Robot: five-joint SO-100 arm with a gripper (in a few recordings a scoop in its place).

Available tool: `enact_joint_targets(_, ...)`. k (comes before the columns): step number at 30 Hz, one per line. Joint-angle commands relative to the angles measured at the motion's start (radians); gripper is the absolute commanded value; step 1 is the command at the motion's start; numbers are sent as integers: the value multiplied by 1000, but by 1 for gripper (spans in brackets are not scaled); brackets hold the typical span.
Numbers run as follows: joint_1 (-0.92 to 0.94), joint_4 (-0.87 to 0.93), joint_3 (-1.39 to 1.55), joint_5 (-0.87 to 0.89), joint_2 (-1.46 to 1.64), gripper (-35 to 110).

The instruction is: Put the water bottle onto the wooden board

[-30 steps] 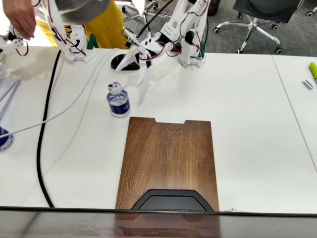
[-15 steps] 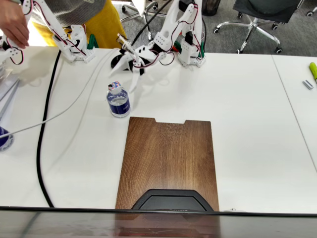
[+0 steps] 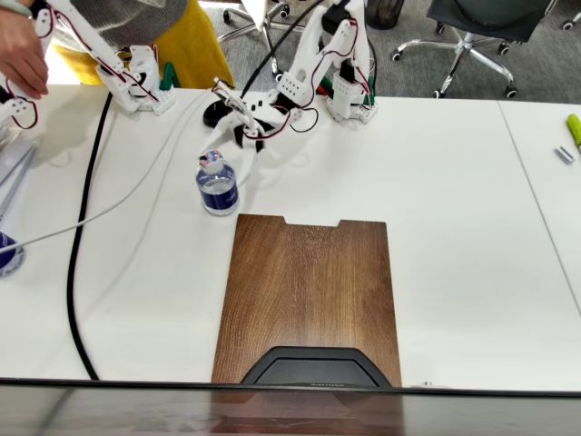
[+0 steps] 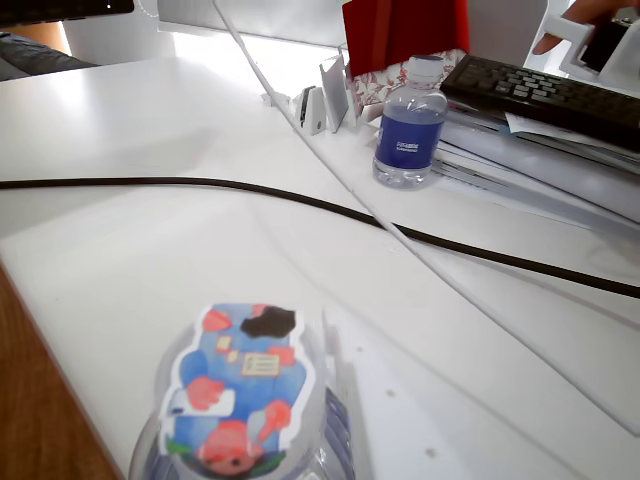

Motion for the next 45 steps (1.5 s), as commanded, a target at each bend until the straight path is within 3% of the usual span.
enact_joint_targets(1, 2, -14, -54, -12, -5, 44)
enact_joint_targets(22, 21, 14, -130, -25, -69, 42)
enact_joint_targets(41, 21, 63, -127, -152, -63, 0)
enact_joint_targets(45, 20, 75, -127, -187, -63, 0)
